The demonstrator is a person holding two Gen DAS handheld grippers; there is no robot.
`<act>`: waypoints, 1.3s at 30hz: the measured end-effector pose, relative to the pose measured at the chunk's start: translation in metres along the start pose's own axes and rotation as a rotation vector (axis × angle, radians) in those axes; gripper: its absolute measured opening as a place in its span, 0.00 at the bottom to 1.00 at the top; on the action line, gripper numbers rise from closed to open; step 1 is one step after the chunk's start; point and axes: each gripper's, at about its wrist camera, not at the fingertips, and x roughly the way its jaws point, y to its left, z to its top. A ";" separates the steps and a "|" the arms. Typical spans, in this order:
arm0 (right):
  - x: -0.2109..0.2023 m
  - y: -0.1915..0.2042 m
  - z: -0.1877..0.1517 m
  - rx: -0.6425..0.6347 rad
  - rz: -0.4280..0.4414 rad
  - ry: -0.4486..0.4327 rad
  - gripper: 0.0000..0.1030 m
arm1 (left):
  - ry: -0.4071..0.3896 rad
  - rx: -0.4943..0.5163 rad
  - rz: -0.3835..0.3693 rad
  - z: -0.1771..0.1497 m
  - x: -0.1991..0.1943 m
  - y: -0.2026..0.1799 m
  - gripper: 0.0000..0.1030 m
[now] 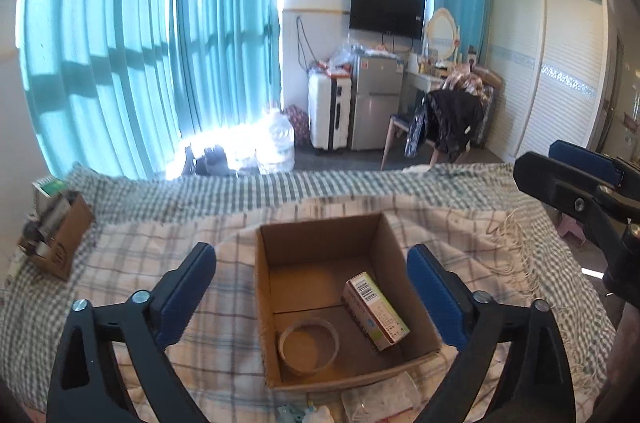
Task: Organize objects
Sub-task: 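Drop the tape roll and medicine box into the cardboard box with both tools, then grasp the tissue pack with left tool while right tool grasps the lace cloth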
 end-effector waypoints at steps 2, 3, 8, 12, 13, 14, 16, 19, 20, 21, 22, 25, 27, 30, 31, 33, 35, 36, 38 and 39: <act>-0.030 0.003 0.005 -0.003 -0.009 -0.022 0.75 | -0.035 0.001 0.010 0.001 -0.026 0.000 1.00; -0.042 0.003 0.007 -0.001 -0.010 -0.033 0.77 | -0.047 0.003 0.012 0.002 -0.038 0.001 1.00; -0.104 0.010 0.006 0.007 0.005 -0.066 0.90 | -0.081 -0.029 0.035 -0.006 -0.088 0.007 1.00; -0.137 0.021 -0.014 -0.039 -0.032 -0.073 0.94 | -0.092 -0.058 0.036 -0.025 -0.117 0.013 1.00; -0.141 0.022 -0.022 -0.044 -0.035 -0.071 0.94 | -0.086 -0.065 0.032 -0.029 -0.119 0.014 1.00; -0.143 0.022 -0.031 -0.046 -0.036 -0.064 0.94 | -0.075 -0.075 0.030 -0.034 -0.120 0.016 1.00; -0.143 0.022 -0.049 -0.039 -0.038 -0.045 0.95 | -0.053 -0.094 0.031 -0.050 -0.121 0.021 1.00; -0.136 0.020 -0.082 -0.027 -0.036 -0.021 0.95 | -0.018 -0.129 0.042 -0.078 -0.112 0.028 1.00; -0.130 0.018 -0.094 -0.024 -0.036 -0.010 0.95 | -0.008 -0.134 0.048 -0.085 -0.109 0.030 1.00; -0.124 0.018 -0.104 -0.023 -0.034 0.001 0.95 | 0.005 -0.139 0.063 -0.096 -0.102 0.031 1.00; -0.116 0.018 -0.118 -0.016 -0.034 0.022 0.95 | 0.016 -0.141 0.078 -0.106 -0.097 0.032 1.00; -0.088 0.013 -0.152 0.006 -0.067 0.080 0.95 | 0.063 -0.157 0.112 -0.139 -0.075 0.032 1.00; -0.068 0.013 -0.173 0.001 -0.101 0.126 0.95 | 0.094 -0.162 0.127 -0.165 -0.059 0.030 1.00; -0.043 0.012 -0.197 -0.013 -0.120 0.183 0.95 | 0.177 -0.120 0.147 -0.194 -0.033 0.017 1.00; -0.033 0.012 -0.207 -0.013 -0.119 0.214 0.95 | 0.208 -0.110 0.140 -0.203 -0.024 0.011 1.00; -0.019 0.012 -0.222 -0.015 -0.107 0.267 0.95 | 0.242 -0.093 0.105 -0.219 -0.015 0.002 1.00; -0.010 0.009 -0.230 -0.003 -0.090 0.301 0.95 | 0.274 -0.059 0.073 -0.230 -0.006 -0.009 1.00; -0.008 0.007 -0.231 0.005 -0.083 0.305 0.95 | 0.292 -0.035 0.074 -0.234 -0.001 -0.013 1.00; -0.005 0.004 -0.232 0.025 -0.069 0.309 0.95 | 0.326 -0.024 0.052 -0.235 0.007 -0.015 1.00; -0.003 0.003 -0.233 0.032 -0.064 0.315 0.95 | 0.351 -0.034 0.035 -0.237 0.012 -0.015 1.00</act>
